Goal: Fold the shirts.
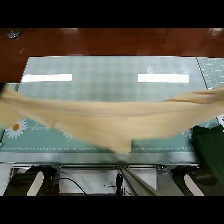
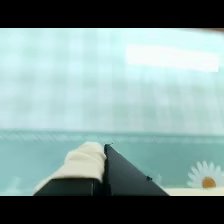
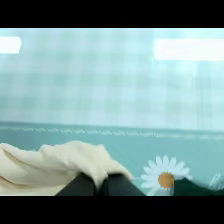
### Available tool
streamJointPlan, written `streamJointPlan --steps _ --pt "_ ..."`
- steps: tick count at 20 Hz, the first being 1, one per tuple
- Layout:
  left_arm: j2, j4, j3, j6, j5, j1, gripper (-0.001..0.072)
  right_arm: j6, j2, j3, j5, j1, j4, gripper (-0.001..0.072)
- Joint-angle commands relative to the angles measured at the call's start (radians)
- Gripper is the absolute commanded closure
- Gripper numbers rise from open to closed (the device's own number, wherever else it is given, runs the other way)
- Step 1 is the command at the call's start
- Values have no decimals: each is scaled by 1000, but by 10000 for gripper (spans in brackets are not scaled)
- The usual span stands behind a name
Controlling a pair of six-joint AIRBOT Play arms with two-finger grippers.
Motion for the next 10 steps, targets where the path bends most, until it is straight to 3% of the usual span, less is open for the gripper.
streamJointPlan --steps 1,4,6,8,10 --pt "-26 -228 -404 23 263 -28 681 60 -52 -299 -273 -13 -74 691" --pt "-156 -254 -520 31 502 -107 681 69 -256 -311 -424 -135 -28 690" --pt "-288 -332 -515 53 579 -175 681 11 -397 -288 -472 -212 84 689" --pt "-425 -404 -500 145 647 -251 681 -46 -513 -280 -532 -242 190 689" --pt "-549 -422 -463 142 666 -284 645 -72 -613 -280 -576 -248 270 684"
